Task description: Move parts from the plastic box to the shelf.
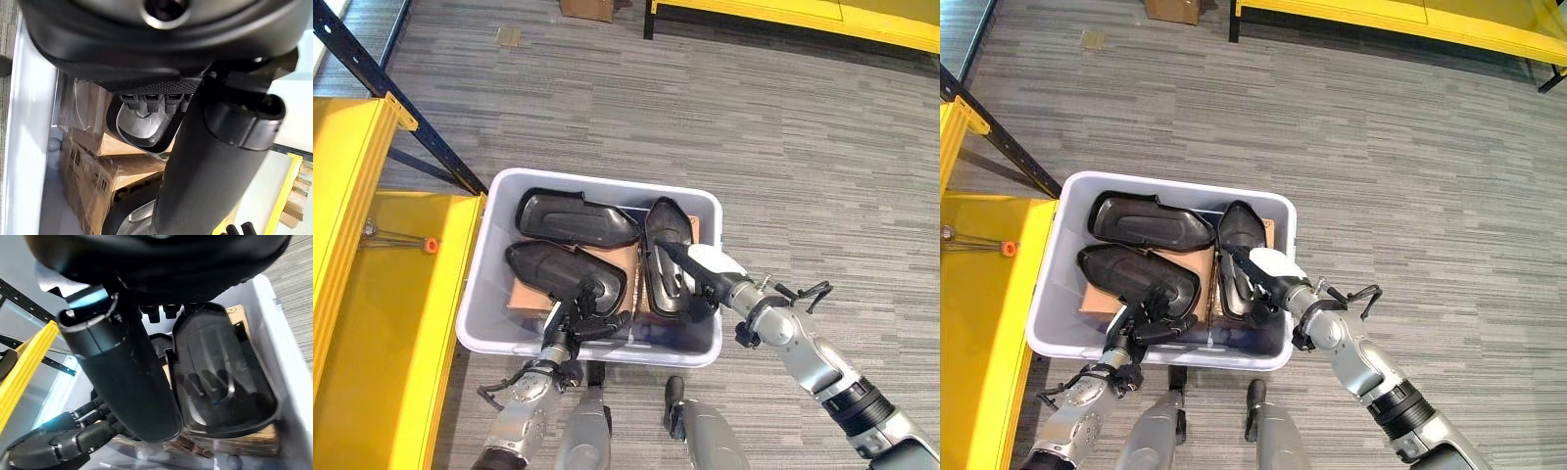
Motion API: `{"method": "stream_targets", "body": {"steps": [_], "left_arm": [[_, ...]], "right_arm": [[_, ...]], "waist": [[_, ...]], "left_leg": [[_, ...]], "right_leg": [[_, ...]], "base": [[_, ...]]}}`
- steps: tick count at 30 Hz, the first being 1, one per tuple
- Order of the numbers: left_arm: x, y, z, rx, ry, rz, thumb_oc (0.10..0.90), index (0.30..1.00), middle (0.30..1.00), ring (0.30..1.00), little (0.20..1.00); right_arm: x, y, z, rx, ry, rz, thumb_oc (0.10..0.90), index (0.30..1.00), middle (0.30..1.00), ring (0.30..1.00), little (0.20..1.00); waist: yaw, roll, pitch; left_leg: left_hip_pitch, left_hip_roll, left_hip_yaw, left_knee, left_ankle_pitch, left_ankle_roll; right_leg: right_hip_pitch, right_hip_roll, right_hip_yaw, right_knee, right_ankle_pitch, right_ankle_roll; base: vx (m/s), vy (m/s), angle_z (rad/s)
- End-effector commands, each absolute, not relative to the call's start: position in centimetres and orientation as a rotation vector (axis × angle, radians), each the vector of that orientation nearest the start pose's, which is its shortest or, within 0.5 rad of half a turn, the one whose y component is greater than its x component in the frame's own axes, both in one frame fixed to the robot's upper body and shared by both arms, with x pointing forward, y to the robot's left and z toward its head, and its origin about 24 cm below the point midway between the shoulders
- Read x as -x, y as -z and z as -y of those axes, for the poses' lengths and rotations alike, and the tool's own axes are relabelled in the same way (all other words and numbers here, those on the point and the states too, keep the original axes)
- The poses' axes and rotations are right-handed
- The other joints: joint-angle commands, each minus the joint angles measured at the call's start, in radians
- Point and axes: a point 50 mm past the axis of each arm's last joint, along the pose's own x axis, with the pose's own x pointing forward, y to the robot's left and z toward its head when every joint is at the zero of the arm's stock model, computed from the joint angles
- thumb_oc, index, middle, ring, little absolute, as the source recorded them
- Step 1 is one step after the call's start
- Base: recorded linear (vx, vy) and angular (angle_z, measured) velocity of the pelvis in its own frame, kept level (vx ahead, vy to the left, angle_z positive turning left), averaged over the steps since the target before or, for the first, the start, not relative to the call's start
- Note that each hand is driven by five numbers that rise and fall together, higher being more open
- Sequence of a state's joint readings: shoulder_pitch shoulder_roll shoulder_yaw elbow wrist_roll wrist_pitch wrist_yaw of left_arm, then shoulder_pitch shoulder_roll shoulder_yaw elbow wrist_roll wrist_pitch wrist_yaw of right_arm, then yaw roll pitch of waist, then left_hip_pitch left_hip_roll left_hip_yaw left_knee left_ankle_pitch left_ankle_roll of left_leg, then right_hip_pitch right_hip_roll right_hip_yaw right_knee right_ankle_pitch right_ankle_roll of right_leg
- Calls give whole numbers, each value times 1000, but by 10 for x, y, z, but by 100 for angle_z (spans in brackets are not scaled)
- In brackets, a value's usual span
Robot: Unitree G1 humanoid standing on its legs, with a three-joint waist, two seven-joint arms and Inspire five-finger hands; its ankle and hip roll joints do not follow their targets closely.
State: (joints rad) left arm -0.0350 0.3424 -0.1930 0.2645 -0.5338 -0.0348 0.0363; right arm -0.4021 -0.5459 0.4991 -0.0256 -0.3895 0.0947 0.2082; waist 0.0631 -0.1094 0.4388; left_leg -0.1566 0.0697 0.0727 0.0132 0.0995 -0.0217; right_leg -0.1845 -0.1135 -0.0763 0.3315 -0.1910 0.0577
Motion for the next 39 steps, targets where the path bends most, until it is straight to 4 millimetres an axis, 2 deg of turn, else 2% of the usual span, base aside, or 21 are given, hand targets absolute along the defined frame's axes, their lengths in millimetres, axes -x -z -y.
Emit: {"method": "stream_targets", "body": {"steps": [1, 4, 12, 23, 39], "left_arm": [[-260, -34, -196, 102, 66, -42, 900, 1000, 1000, 1000, 1000], [-261, -34, -195, 106, 61, -42, 900, 1000, 1000, 1000, 1000], [-263, -36, -195, 96, 63, -35, 900, 1000, 1000, 1000, 1000], [-265, -40, -194, 87, 57, -18, 900, 1000, 1000, 1000, 1000], [-267, -45, -191, 93, 56, 6, 900, 1000, 1000, 1000, 1000]], "right_arm": [[-298, -151, 95, 1021, -526, 451, 900, 1000, 1000, 1000, 1000], [-296, -147, 88, 997, -553, 447, 900, 1000, 1000, 1000, 1000], [-295, -142, 87, 972, -566, 424, 900, 1000, 1000, 1000, 1000], [-293, -130, 90, 981, -553, 388, 900, 1000, 1000, 1000, 1000], [-299, -131, 102, 1069, -496, 390, 900, 1000, 1000, 1000, 1000]], "waist": [[16, -52, -28], [18, -56, -15], [20, -52, 11], [8, -27, 45], [-10, -2, 81]], "left_leg": [[22, 108, -10, 94, -111, -38], [19, 110, -7, 101, -113, -38], [12, 109, -6, 111, -116, -39], [2, 104, -9, 122, -115, -39], [-50, 102, -20, 143, -112, -40]], "right_leg": [[91, -146, 29, -309, 304, 77], [89, -145, 31, -308, 307, 77], [82, -147, 33, -302, 309, 76], [65, -154, 36, -280, 306, 75], [-4, -151, 40, -225, 293, 75]], "base": [[-39, 15, 0], [-29, 10, -2], [-31, 13, -1], [-4, 2, 0], [0, 0, 0]]}}
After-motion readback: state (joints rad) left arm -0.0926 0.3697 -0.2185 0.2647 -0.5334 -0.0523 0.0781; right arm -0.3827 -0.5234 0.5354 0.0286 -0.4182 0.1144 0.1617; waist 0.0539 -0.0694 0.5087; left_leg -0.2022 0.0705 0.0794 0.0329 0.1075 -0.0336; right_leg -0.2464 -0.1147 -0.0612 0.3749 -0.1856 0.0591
